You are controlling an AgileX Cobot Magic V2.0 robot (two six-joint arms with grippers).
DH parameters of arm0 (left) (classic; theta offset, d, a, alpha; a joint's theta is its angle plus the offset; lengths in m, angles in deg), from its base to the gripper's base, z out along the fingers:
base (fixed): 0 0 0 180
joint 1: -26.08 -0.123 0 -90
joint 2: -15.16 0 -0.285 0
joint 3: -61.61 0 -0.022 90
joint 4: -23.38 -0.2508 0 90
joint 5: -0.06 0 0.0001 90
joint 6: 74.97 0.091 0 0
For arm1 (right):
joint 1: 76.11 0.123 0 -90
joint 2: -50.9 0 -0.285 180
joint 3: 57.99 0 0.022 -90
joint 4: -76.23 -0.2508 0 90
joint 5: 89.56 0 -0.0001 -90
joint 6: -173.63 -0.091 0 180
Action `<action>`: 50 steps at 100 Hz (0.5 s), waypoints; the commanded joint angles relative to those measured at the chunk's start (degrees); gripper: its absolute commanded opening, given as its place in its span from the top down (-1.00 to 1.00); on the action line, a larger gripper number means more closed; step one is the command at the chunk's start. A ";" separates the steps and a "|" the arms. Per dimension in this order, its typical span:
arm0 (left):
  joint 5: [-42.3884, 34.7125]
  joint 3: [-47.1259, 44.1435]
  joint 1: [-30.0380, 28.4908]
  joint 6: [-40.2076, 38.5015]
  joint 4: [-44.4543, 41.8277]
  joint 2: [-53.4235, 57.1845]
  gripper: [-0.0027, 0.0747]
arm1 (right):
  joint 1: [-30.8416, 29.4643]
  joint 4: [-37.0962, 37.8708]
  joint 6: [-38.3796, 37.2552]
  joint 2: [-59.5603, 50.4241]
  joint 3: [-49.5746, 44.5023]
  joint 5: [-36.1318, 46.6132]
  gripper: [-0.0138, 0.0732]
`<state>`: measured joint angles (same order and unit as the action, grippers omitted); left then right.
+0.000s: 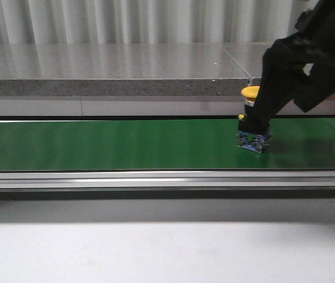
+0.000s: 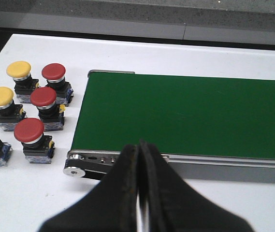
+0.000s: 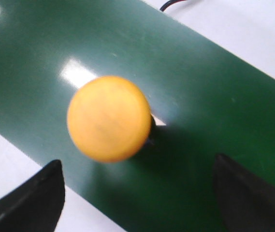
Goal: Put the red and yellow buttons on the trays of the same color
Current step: 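Grasp the yellow button on the belt with the right gripper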
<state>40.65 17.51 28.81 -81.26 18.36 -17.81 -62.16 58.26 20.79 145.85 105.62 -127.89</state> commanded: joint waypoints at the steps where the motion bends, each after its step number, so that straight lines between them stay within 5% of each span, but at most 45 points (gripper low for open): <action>1: -4.21 1.56 0.53 -0.20 0.45 -0.51 0.99 | 0.72 -1.06 0.47 -0.71 1.46 4.65 -0.73; 30: -4.21 1.56 0.53 -0.20 0.45 -0.51 0.99 | 0.92 -1.68 0.47 2.88 1.53 9.22 -0.69; 50: -4.21 1.56 0.53 -0.20 0.45 -0.51 0.99 | 0.92 -1.83 0.12 3.00 1.58 9.88 0.07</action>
<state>40.65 17.51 28.81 -81.26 18.36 -17.81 -61.28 57.65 20.89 150.95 105.62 -120.57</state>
